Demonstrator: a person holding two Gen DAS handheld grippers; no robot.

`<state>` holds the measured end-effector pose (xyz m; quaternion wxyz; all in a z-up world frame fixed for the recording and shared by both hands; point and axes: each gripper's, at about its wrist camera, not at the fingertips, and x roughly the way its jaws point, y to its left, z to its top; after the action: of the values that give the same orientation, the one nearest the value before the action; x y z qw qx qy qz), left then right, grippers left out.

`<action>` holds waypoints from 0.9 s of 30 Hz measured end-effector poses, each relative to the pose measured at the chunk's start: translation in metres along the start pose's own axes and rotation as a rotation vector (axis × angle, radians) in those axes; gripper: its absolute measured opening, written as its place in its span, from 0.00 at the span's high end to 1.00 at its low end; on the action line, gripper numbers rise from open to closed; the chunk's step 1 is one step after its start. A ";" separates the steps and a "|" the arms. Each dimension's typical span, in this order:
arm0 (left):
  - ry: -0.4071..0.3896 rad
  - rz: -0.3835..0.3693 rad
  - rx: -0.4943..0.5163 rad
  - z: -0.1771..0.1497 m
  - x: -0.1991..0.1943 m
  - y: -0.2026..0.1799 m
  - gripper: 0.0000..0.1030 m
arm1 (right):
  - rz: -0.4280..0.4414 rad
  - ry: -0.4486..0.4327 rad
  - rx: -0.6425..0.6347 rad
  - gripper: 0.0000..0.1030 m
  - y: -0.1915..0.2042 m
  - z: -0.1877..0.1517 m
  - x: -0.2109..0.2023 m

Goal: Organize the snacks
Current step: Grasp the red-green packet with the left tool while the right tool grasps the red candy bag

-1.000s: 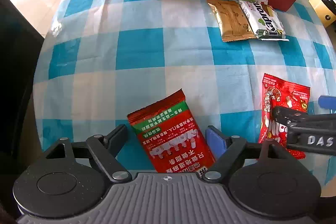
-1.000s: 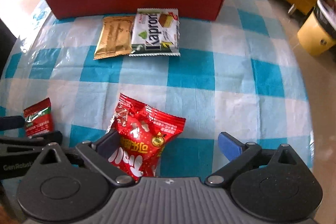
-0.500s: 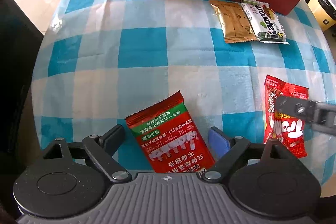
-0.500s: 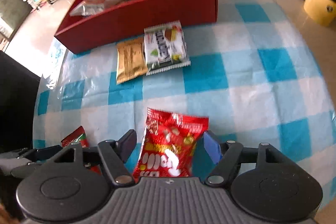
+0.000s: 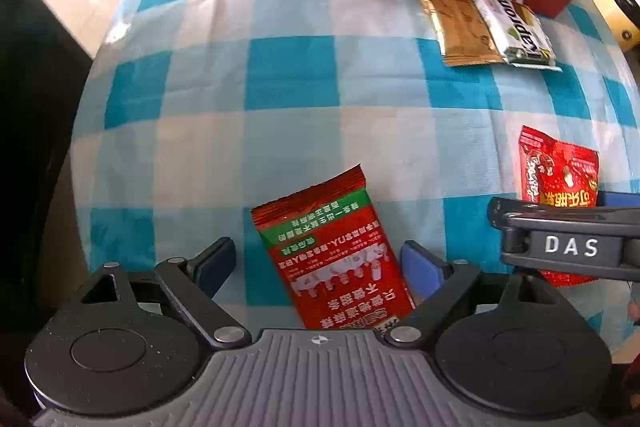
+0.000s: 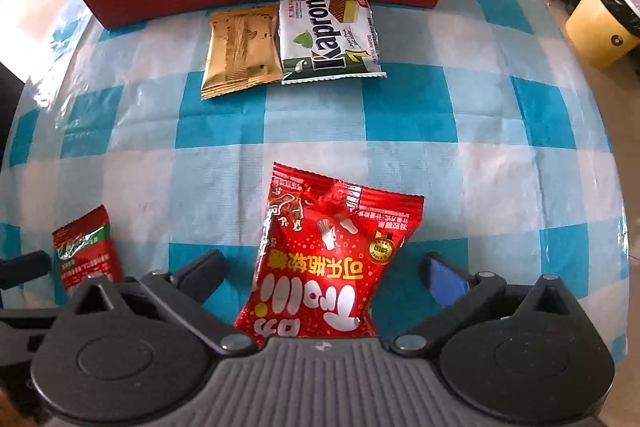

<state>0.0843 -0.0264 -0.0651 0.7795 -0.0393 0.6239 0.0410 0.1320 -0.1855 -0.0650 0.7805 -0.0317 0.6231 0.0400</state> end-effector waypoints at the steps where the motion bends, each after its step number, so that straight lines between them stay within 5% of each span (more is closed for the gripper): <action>1: 0.003 -0.002 -0.011 0.000 0.000 0.002 0.13 | 0.005 -0.013 -0.013 0.01 0.001 0.002 0.001; 4: 0.002 0.002 -0.008 -0.002 0.000 0.002 0.14 | 0.013 -0.122 -0.033 0.01 -0.003 0.001 -0.002; 8: 0.010 0.010 -0.010 -0.007 0.000 0.004 0.10 | 0.024 -0.099 -0.056 0.02 -0.005 -0.004 -0.005; 13: 0.030 0.007 -0.048 -0.011 0.006 0.011 0.06 | 0.017 -0.121 -0.127 0.24 0.003 -0.024 -0.013; 17: 0.010 0.007 -0.024 -0.014 0.000 0.004 0.15 | 0.028 -0.130 -0.164 0.49 0.011 -0.029 -0.020; 22: -0.027 0.006 -0.014 -0.012 -0.010 0.002 0.32 | 0.039 -0.132 -0.181 0.51 0.010 -0.029 -0.023; 27: -0.048 -0.005 -0.014 -0.007 -0.015 0.001 0.37 | 0.024 -0.155 -0.174 0.53 0.005 -0.028 -0.026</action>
<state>0.0736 -0.0266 -0.0518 0.7939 -0.0454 0.6047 0.0442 0.0984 -0.1837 -0.0459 0.8202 -0.0890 0.5552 0.1055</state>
